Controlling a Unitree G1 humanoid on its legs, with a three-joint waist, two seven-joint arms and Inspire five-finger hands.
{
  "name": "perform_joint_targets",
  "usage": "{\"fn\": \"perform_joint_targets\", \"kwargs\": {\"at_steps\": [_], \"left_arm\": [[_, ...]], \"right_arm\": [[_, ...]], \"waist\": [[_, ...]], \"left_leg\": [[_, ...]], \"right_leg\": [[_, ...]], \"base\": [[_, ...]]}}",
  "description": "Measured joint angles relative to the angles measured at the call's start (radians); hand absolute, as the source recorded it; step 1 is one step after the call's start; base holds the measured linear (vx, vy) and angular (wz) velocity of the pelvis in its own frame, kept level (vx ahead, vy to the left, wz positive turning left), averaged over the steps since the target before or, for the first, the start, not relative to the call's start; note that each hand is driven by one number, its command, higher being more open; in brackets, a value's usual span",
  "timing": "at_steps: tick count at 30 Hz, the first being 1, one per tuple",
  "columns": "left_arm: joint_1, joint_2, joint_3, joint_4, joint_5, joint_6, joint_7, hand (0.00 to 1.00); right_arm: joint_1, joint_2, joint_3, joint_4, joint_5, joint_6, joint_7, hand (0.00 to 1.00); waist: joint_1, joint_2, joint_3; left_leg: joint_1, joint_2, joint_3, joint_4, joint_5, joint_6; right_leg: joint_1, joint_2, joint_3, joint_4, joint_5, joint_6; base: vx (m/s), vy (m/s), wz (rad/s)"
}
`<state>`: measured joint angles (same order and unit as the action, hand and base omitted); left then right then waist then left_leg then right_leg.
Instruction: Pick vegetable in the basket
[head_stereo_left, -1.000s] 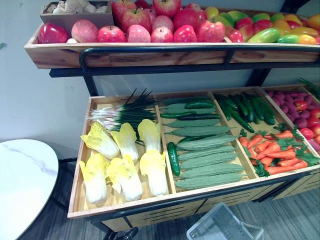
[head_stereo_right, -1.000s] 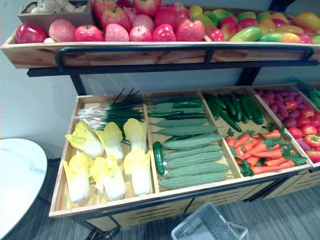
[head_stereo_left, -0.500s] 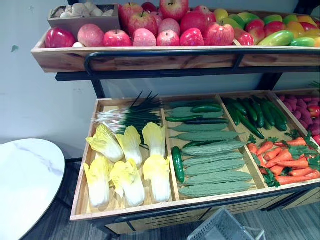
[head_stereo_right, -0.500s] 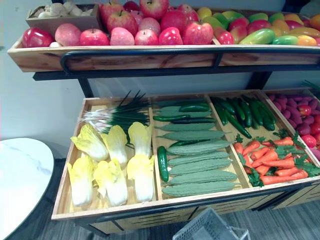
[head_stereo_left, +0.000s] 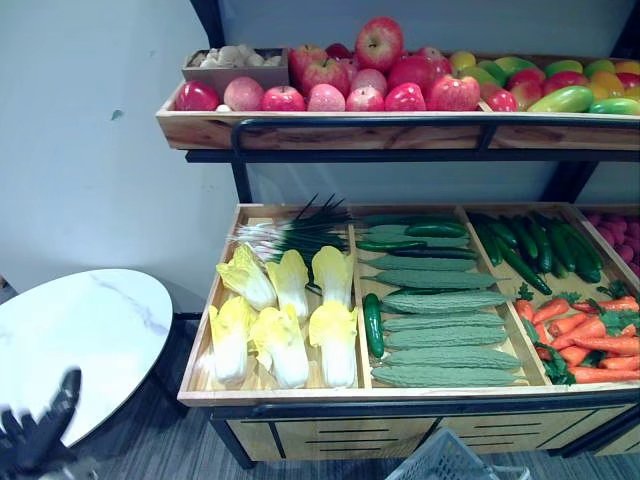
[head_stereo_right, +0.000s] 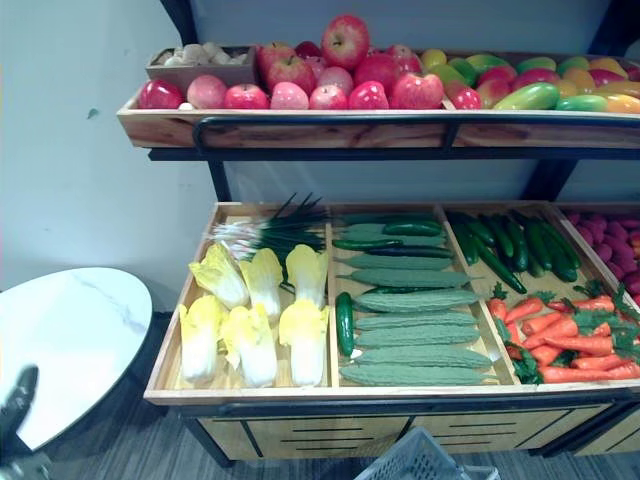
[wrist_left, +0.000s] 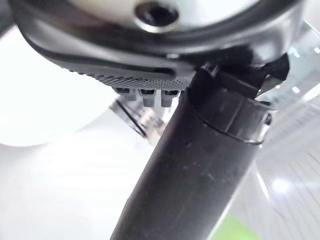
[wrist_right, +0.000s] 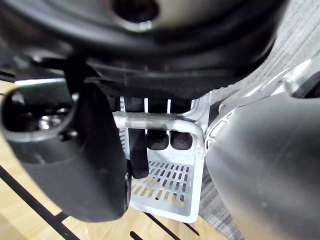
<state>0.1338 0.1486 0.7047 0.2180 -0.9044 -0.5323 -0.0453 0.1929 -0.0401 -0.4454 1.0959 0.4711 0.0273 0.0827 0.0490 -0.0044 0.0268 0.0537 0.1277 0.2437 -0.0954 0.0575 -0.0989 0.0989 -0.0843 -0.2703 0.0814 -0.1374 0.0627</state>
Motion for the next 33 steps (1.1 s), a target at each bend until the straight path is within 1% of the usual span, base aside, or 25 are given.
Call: {"fn": "perform_joint_targets", "kwargs": {"at_steps": [1,2,3,4,5,6,7,8,10,11,12,14,15,17,21,25,29,33], "left_arm": [[0.000,0.016,-0.013,-0.053,0.023,-0.003,0.002,1.00],[0.001,0.048,-0.030,-0.144,0.058,-0.001,-0.003,1.00],[0.001,0.082,-0.057,-0.223,0.084,0.009,-0.013,1.00],[0.001,0.099,-0.075,-0.261,0.094,0.019,-0.019,1.00],[0.000,0.129,-0.113,-0.321,0.123,0.046,-0.031,1.00],[-0.001,0.152,-0.156,-0.361,0.187,0.068,-0.027,1.00],[-0.003,0.161,-0.179,-0.375,0.218,0.077,-0.024,1.00],[-0.005,0.163,-0.207,-0.390,0.263,0.102,-0.010,1.00],[-0.006,0.161,-0.238,-0.390,0.310,0.156,0.006,1.00],[-0.006,0.160,-0.255,-0.388,0.368,0.212,0.047,1.00],[-0.006,0.160,-0.263,-0.382,0.408,0.237,0.070,1.00],[-0.006,0.158,-0.290,-0.338,0.565,0.325,0.162,1.00],[-0.006,0.158,-0.297,-0.325,0.594,0.343,0.179,1.00],[-0.006,0.157,-0.316,-0.287,0.699,0.401,0.229,1.00],[-0.006,0.157,-0.358,-0.270,0.829,0.462,0.286,1.00],[-0.022,0.157,-0.437,-0.270,0.949,0.536,0.326,1.00],[-0.050,0.158,-0.539,-0.229,1.036,0.592,0.333,1.00],[-0.082,0.158,-0.625,-0.155,1.074,0.644,0.328,1.00]], "right_arm": [[0.005,-0.001,0.004,0.000,0.000,0.003,0.000,0.00],[0.010,-0.002,0.005,0.000,0.000,0.008,0.000,0.00],[0.016,-0.002,0.004,0.000,0.000,0.010,0.000,0.00],[0.018,-0.002,0.004,0.000,0.000,0.011,0.000,0.00],[0.019,-0.006,0.004,0.002,0.000,0.014,0.000,0.00],[0.019,-0.006,0.004,0.004,0.000,0.016,0.000,0.00],[0.018,-0.007,0.004,0.004,0.000,0.015,0.000,0.00],[0.017,-0.008,0.004,0.004,0.000,0.015,0.002,0.00],[0.017,-0.010,0.004,-0.001,0.000,0.010,0.006,0.00],[0.016,-0.013,0.004,-0.003,0.000,0.010,0.012,0.00],[0.016,-0.015,0.004,-0.004,-0.001,0.011,0.016,0.00],[0.016,-0.023,0.009,-0.004,-0.003,0.012,0.023,0.00],[0.016,-0.023,0.010,-0.004,-0.003,0.013,0.023,0.00],[0.018,-0.025,0.026,-0.004,-0.007,0.016,0.023,0.00],[0.019,-0.031,0.034,-0.004,-0.040,0.020,0.024,0.00],[0.020,-0.030,0.032,-0.004,-0.045,0.020,0.025,0.00],[0.017,-0.027,0.031,-0.020,-0.078,0.020,0.028,0.00],[0.015,-0.023,0.034,-0.022,-0.078,0.016,0.029,0.00]], "waist": [[0.003,-0.003,-0.003],[0.010,-0.009,-0.007],[0.017,-0.014,-0.015],[0.019,-0.014,-0.021],[0.022,-0.012,-0.031],[0.021,-0.008,-0.039],[0.021,-0.005,-0.042],[0.019,0.000,-0.047],[0.009,0.006,-0.052],[0.003,0.013,-0.053],[0.003,0.016,-0.056],[0.001,0.026,-0.060],[0.000,0.027,-0.061],[-0.002,0.026,-0.062],[-0.003,0.024,-0.067],[-0.002,0.019,-0.072],[-0.006,0.020,-0.070],[-0.009,0.019,-0.068]], "left_leg": [[-0.001,-0.001,0.002,0.000,0.000,0.000],[-0.003,-0.004,0.006,0.000,0.006,-0.001],[-0.004,-0.010,0.011,0.000,0.007,-0.001],[-0.004,-0.013,0.012,0.000,0.008,-0.001],[-0.004,-0.017,0.019,0.001,0.009,0.000],[-0.002,-0.019,0.027,0.001,0.009,0.000],[0.000,-0.020,0.031,0.001,0.009,0.000],[0.003,-0.019,0.045,0.001,0.009,0.000],[0.006,-0.019,0.054,0.001,0.009,0.000],[0.004,-0.015,0.058,0.000,0.008,0.000],[0.001,-0.012,0.065,0.000,0.007,0.000],[0.004,0.002,0.081,0.000,0.001,0.001],[0.006,0.005,0.084,0.000,-0.001,0.001],[0.004,0.015,0.096,0.000,0.000,0.001],[-0.001,0.023,0.106,0.000,0.003,0.000],[-0.001,0.021,0.111,0.000,0.004,0.000],[0.004,0.014,0.112,0.000,0.012,0.002],[0.013,0.011,0.118,0.000,0.013,0.001]], "right_leg": [[0.000,0.000,0.000,-0.008,0.006,0.000],[0.007,-0.002,0.003,-0.017,0.017,0.001],[0.008,-0.006,0.008,-0.018,0.021,0.003],[0.009,-0.009,0.010,-0.018,0.023,0.005],[0.009,-0.013,0.017,-0.018,0.029,0.008],[0.009,-0.016,0.031,-0.018,0.035,0.007],[0.009,-0.016,0.037,-0.018,0.038,0.007],[0.005,-0.017,0.052,-0.018,0.043,0.005],[0.002,-0.016,0.065,-0.018,0.044,0.005],[-0.004,-0.013,0.075,-0.018,0.044,0.004],[-0.010,-0.010,0.082,-0.017,0.044,0.004],[-0.017,0.003,0.103,-0.018,0.052,-0.008],[-0.017,0.007,0.107,-0.018,0.054,-0.011],[-0.019,0.016,0.117,-0.030,0.060,-0.016],[-0.026,0.026,0.126,-0.037,0.069,-0.018],[-0.027,0.024,0.132,-0.038,0.070,-0.017],[-0.025,0.018,0.134,-0.039,0.070,-0.016],[-0.024,0.019,0.141,-0.043,0.069,-0.016]], "base": [[0.08,0.038,0.02],[0.08,0.054,-0.06],[0.09,0.068,-0.06],[0.05,0.074,-0.01],[0.05,0.088,0.01],[0.04,0.091,-0.02],[0.01,0.083,-0.15],[-0.01,0.057,-0.24],[-0.04,0.026,-0.21],[-0.05,-0.006,-0.13],[-0.09,-0.022,-0.24],[-0.10,-0.033,-0.26],[-0.08,-0.034,-0.18],[-0.07,-0.037,-0.15],[-0.05,-0.026,-0.06],[0.00,-0.001,-0.01],[0.00,0.000,0.00],[0.01,0.006,-0.05]]}}
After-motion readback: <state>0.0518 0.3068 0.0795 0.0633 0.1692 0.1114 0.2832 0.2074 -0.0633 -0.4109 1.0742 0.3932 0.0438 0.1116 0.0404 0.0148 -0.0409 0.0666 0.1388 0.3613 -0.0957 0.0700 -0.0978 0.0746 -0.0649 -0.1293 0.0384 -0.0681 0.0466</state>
